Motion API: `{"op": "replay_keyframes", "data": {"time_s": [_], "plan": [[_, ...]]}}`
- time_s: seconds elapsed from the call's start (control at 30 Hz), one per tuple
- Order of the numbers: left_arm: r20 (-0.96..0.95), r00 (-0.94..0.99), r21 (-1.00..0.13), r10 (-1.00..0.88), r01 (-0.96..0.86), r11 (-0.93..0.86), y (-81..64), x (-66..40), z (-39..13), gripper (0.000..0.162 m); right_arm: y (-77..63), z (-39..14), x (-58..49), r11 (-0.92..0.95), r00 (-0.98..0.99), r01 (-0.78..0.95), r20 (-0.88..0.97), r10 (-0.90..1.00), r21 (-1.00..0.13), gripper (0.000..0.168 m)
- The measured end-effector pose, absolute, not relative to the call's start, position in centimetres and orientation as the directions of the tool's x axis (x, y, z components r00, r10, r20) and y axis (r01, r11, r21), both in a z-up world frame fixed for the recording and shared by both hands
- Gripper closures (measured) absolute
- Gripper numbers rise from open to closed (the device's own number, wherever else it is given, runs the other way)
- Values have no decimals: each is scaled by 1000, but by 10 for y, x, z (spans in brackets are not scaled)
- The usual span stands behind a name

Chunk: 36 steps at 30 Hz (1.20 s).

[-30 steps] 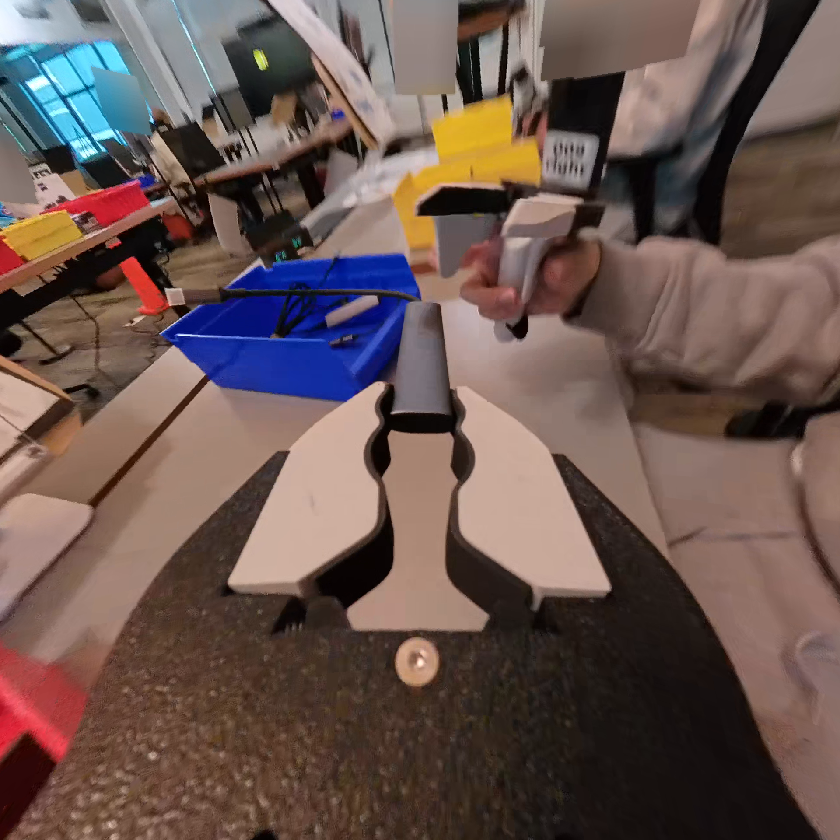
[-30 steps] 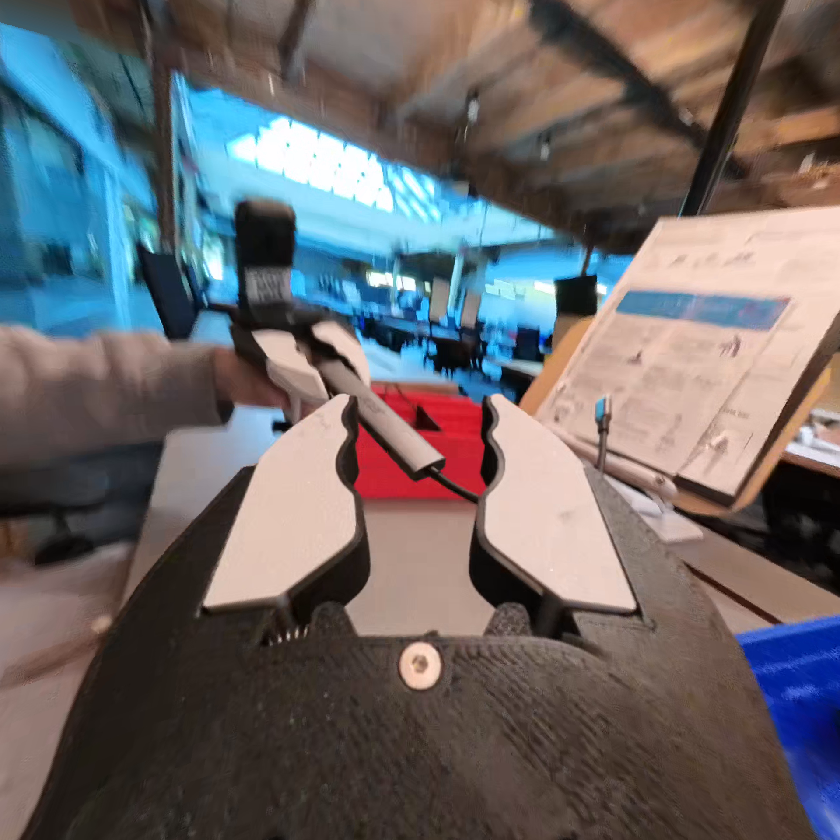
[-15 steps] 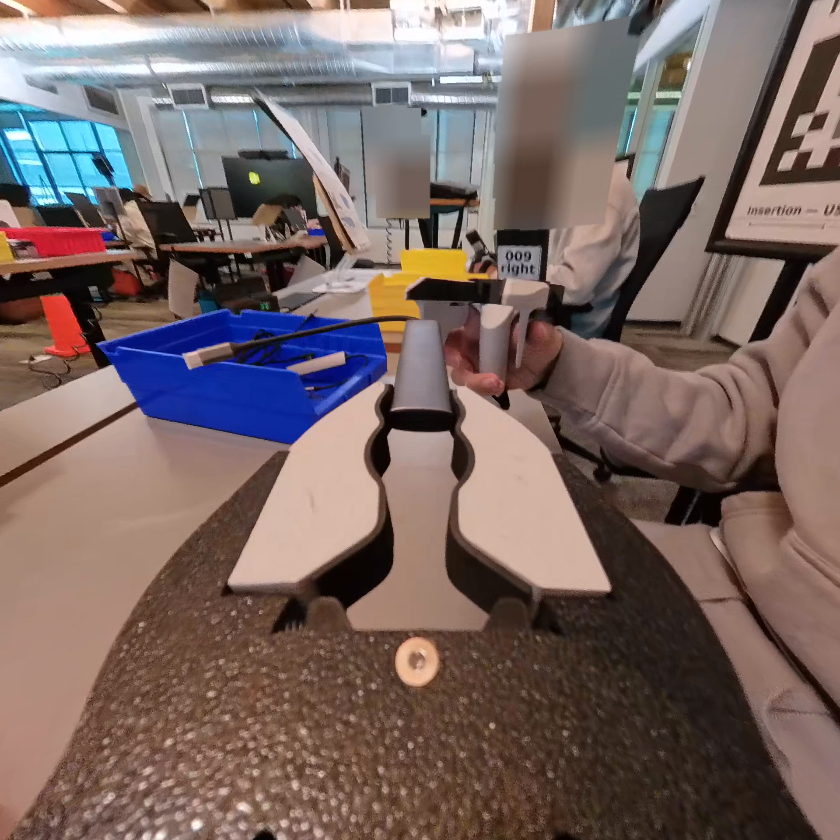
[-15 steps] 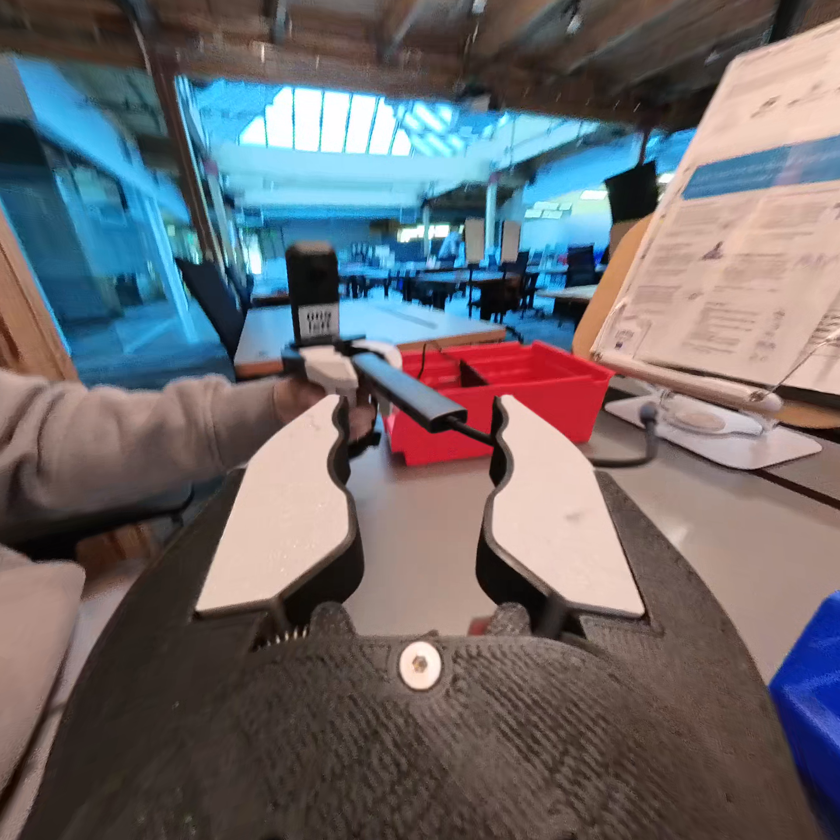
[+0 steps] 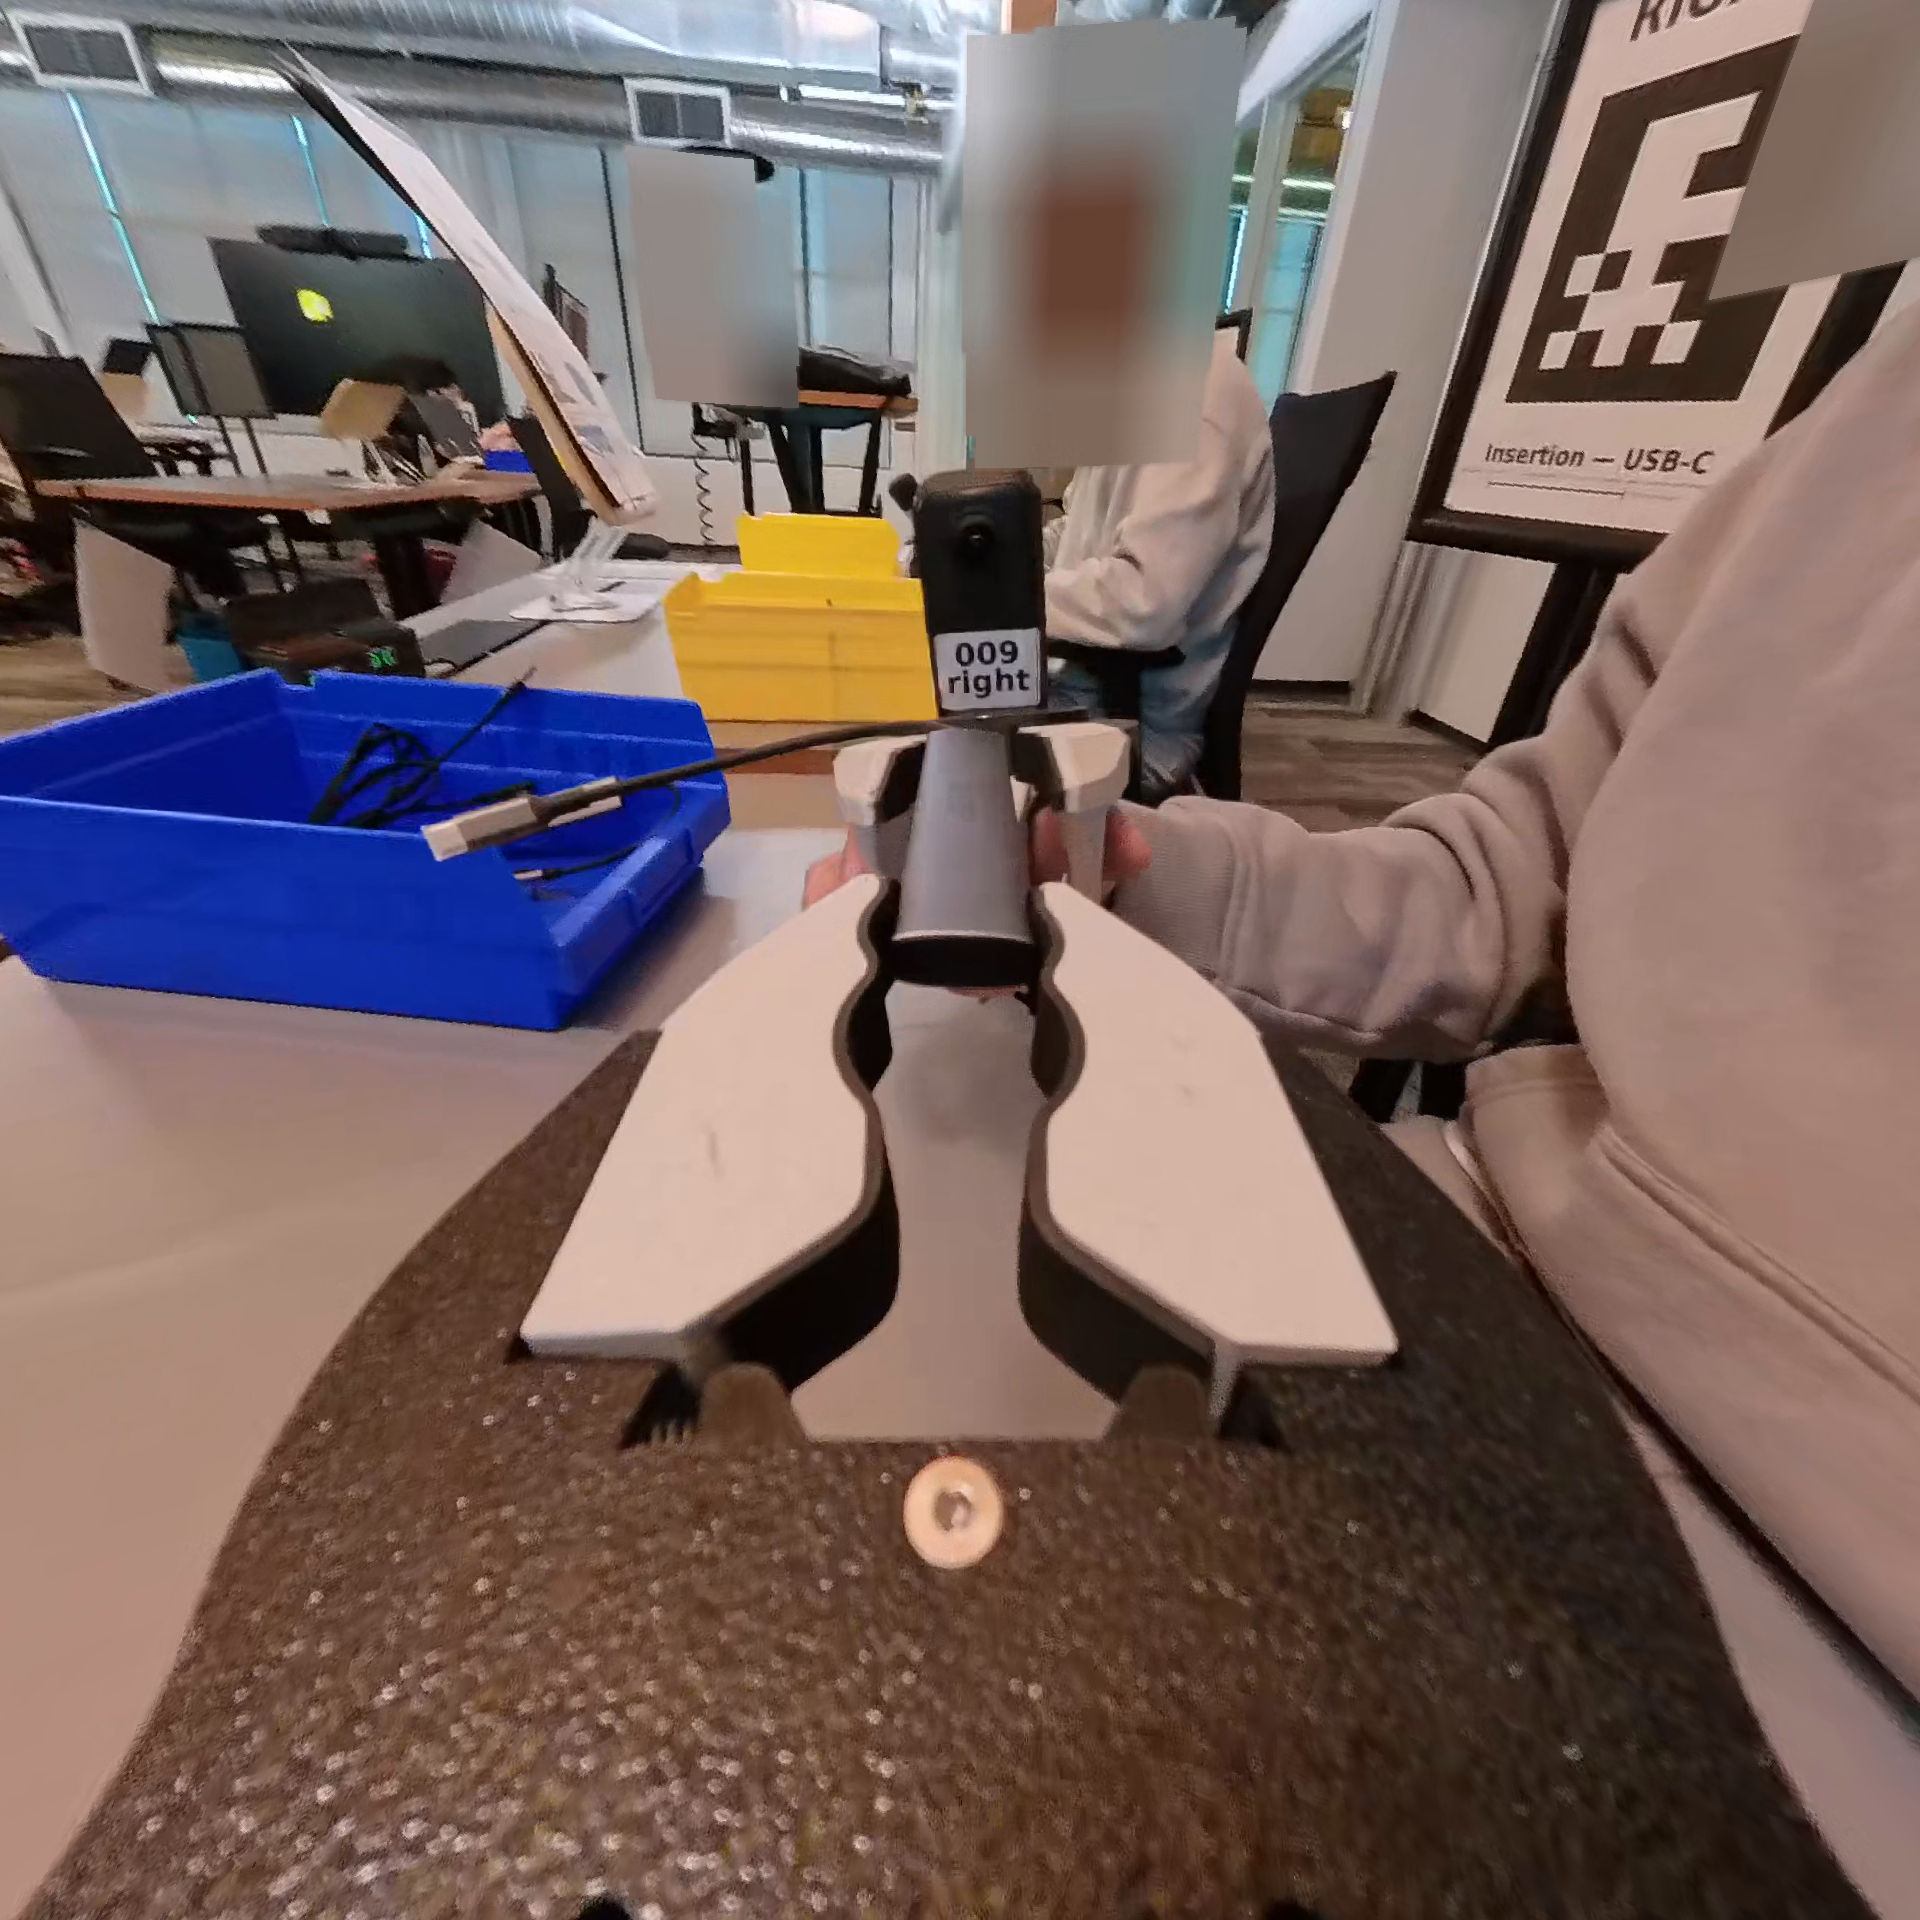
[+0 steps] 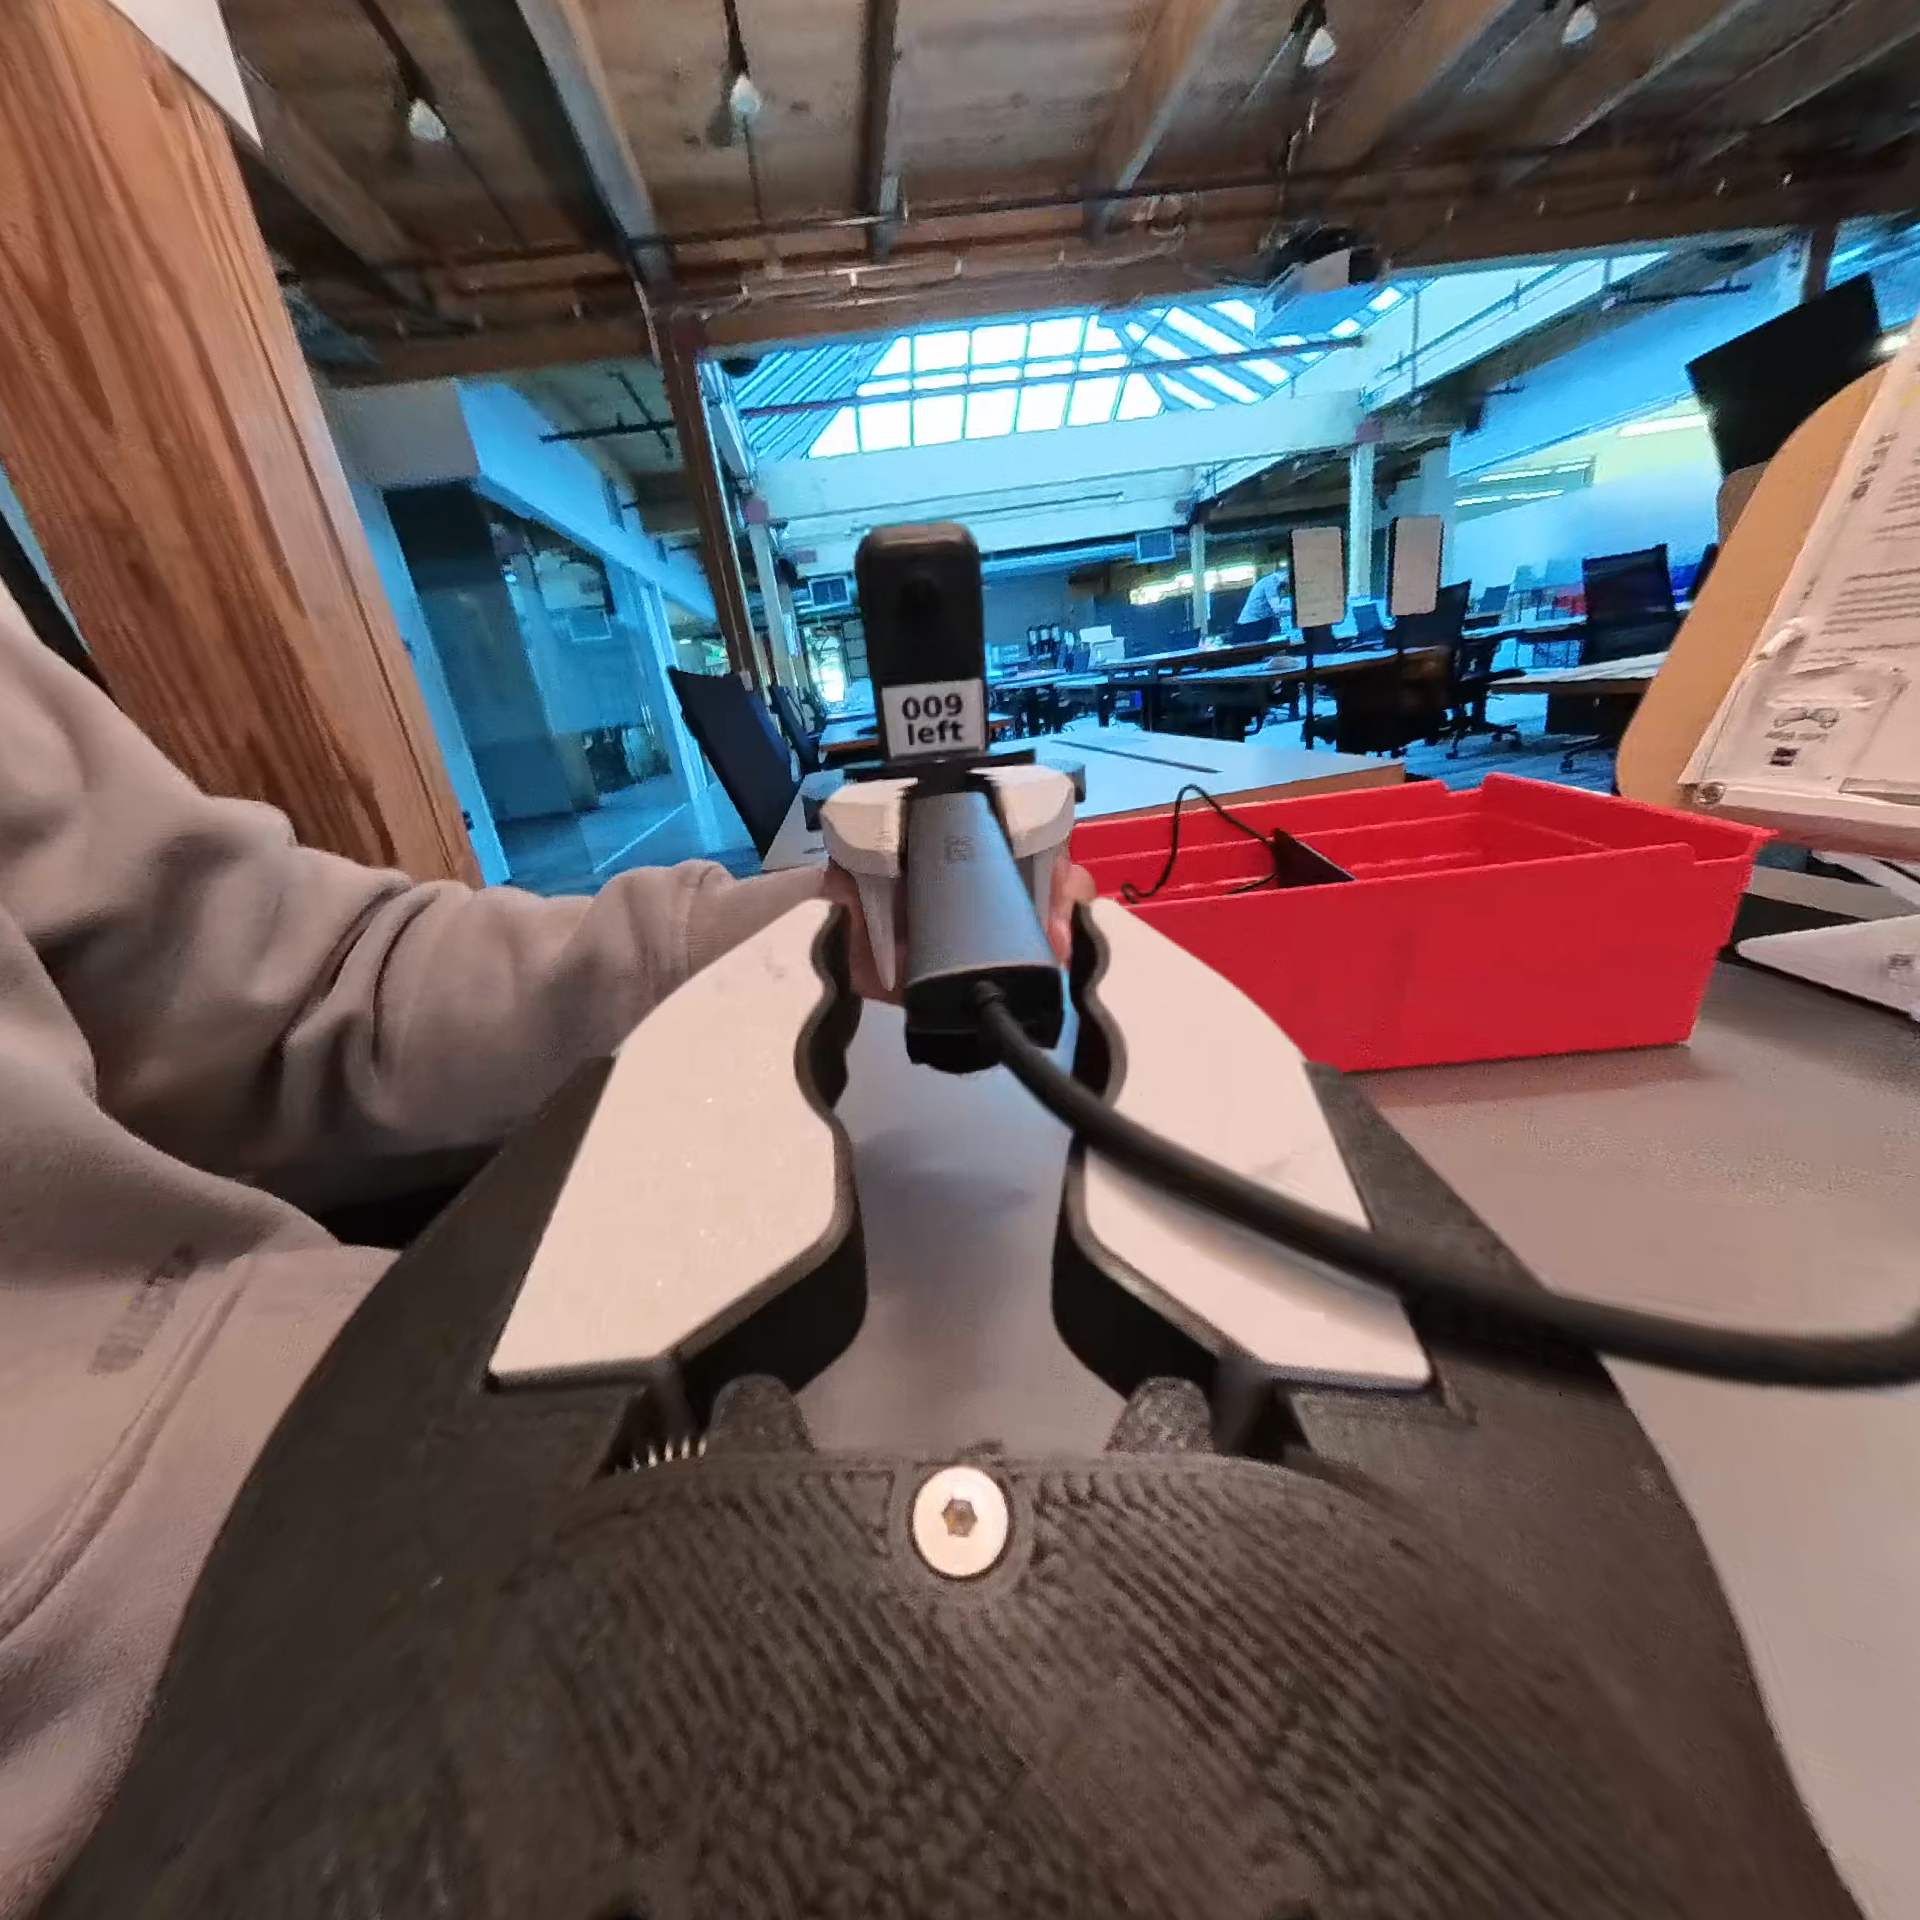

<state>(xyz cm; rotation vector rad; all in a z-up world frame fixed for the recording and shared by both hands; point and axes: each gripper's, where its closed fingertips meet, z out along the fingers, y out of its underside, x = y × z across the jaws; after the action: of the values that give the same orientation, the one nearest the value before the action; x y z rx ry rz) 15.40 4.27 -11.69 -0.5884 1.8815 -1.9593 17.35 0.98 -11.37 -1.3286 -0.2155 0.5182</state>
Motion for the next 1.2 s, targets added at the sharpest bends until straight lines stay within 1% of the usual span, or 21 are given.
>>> {"op": "replay_keyframes", "data": {"time_s": [0.07, 0.13, 0.23, 0.5, 0.63, 0.73, 0.8, 0.87, 0.97, 1.0, 1.03, 1.07, 1.1, 1.17, 1.2], "plan": [[60, -858, -998, -510, -51, -32, 41, 154, -119, 139, 8, -115, 174, 171, 876, -204, -102, 471, -964, 138], [82, -867, -997, -492, -76, -32, 40, 154, -120, 139, 7, -119, 174, 176, 875, -185, -80, 478, -967, 144], [93, -870, -995, -484, -104, -6, 39, 156, -126, 139, 6, -124, 176, 188, 885, -144, -42, 464, -971, 144], [116, -866, -990, -486, -139, 12, 41, 158, -134, 139, 10, -126, 177, 199, 883, -187, -76, 463, -962, 144], [104, -857, -992, -504, -127, 12, 46, 160, -132, 139, 16, -127, 178, 213, 877, -247, -125, 464, -945, 144], [130, -849, -987, -512, -158, 12, 49, 160, -137, 139, 19, -133, 179, 206, 863, -301, -174, 474, -931, 144], [143, -844, -984, -517, -177, 18, 51, 160, -142, 139, 20, -137, 179, 191, 862, -303, -183, 474, -934, 144], [143, -842, -984, -520, -178, 17, 51, 159, -144, 139, 20, -138, 178, 200, 874, -270, -152, 462, -942, 144], [104, -803, -992, -587, -124, -8, 56, 166, -137, 136, 23, -134, 181, 229, 880, -301, -177, 441, -926, 144], [82, -769, -993, -633, -116, 12, 59, 171, -137, 130, 24, -135, 185, 237, 887, -303, -183, 423, -923, 144], [50, -739, -992, -672, -115, 53, 61, 173, -138, 115, 23, -137, 190, 243, 900, -299, -187, 395, -923, 144], [6, -716, -988, -698, -111, 106, 64, 173, -137, 104, 22, -139, 199, 254, 917, -292, -194, 349, -922, 144], [-47, -691, -981, -721, -103, 163, 70, 170, -133, 106, 20, -140, 209, 264, 932, -282, -198, 305, -922, 144], [-160, -637, -963, -754, -67, 261, 91, 160, -116, 115, 12, -144, 230, 279, 960, -243, -189, 208, -929, 144], [-202, -603, -952, -772, -64, 300, 108, 154, -106, 118, 7, -144, 237, 293, 963, -240, -190, 189, -925, 144]]}}
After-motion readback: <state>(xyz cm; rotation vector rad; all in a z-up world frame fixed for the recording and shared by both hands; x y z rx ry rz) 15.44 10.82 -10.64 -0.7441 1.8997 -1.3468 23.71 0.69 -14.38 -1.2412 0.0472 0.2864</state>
